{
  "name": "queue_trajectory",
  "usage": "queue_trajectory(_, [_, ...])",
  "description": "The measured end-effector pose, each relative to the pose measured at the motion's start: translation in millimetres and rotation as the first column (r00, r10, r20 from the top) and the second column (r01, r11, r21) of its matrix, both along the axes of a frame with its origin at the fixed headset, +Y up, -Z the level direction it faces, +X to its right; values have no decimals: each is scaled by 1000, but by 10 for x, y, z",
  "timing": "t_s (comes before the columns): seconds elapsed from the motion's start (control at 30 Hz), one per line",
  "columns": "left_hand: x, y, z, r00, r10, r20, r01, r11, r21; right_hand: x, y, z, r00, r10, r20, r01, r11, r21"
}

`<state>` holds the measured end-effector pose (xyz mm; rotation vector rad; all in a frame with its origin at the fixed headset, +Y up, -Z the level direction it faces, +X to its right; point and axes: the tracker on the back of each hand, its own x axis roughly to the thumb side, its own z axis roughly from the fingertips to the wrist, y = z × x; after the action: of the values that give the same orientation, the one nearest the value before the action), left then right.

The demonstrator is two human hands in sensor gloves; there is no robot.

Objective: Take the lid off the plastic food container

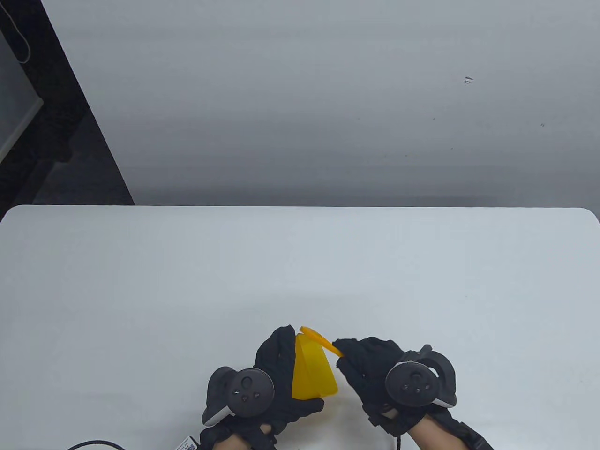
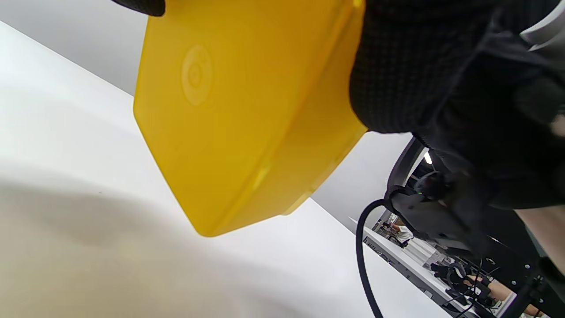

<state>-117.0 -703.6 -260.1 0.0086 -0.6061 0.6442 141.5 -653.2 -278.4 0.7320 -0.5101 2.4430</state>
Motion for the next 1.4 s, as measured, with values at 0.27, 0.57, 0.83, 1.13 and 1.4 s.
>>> queue_trajectory(0.27, [-63,-30,-40,999,49,-24,-49,999,-17,690,-293,-385,946,-42,322,136,951,-276])
queue_trajectory(0.57, [-167,-90,-122,993,86,-77,-90,994,-58,1085,-795,-693,862,92,499,216,824,-524])
queue_trajectory(0.83, [-171,-107,-141,993,85,-78,-90,993,-72,1188,-1003,-787,795,284,535,141,772,-619])
queue_trajectory(1.13, [-159,-110,-143,995,69,-73,-75,994,-78,1094,-1066,-812,724,438,533,26,755,-655])
queue_trajectory(1.4, [-241,-111,-189,985,129,-119,-135,990,-39,969,-824,-672,812,283,510,28,854,-519])
